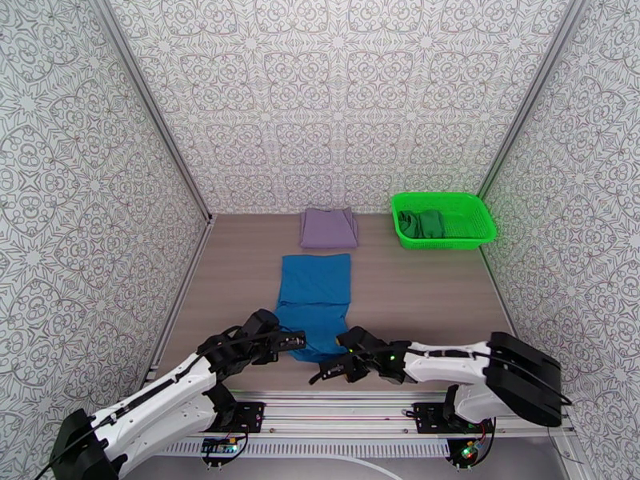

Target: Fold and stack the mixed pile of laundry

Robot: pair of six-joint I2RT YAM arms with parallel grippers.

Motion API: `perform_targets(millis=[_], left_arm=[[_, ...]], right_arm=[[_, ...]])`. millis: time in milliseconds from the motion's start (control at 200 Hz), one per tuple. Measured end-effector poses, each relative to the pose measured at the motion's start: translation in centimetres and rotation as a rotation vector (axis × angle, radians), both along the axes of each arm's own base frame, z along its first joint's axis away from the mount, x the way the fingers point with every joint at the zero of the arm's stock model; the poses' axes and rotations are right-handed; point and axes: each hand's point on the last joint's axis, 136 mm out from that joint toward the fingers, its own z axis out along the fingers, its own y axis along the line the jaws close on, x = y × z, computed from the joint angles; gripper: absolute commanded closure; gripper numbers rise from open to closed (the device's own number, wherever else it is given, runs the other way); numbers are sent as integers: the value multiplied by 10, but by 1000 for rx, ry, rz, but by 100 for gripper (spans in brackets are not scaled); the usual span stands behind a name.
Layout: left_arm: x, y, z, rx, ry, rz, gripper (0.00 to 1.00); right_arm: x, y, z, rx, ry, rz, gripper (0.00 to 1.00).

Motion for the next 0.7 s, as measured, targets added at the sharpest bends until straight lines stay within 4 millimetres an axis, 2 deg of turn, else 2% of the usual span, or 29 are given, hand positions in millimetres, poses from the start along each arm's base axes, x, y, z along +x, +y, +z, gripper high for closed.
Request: perform_targets(millis=[190,285,450,555,695], left_arm=[[-3,1,2,-9,3,-4,100],[-5,2,4,-15,3,-6,100],[-2,4,19,-29,0,0,100],[13,5,42,-75,-25,25,100],[43,4,63,-115,-40,50,100]], right_arm=[[11,-7,-9,3,-78,-38,100],[14,-9,2,27,-101,-55,100],[25,-5,53,157,-149,-89,100],[47,-6,88,234,-161,-152,100],[88,-12,116,281,-154,-250,100]])
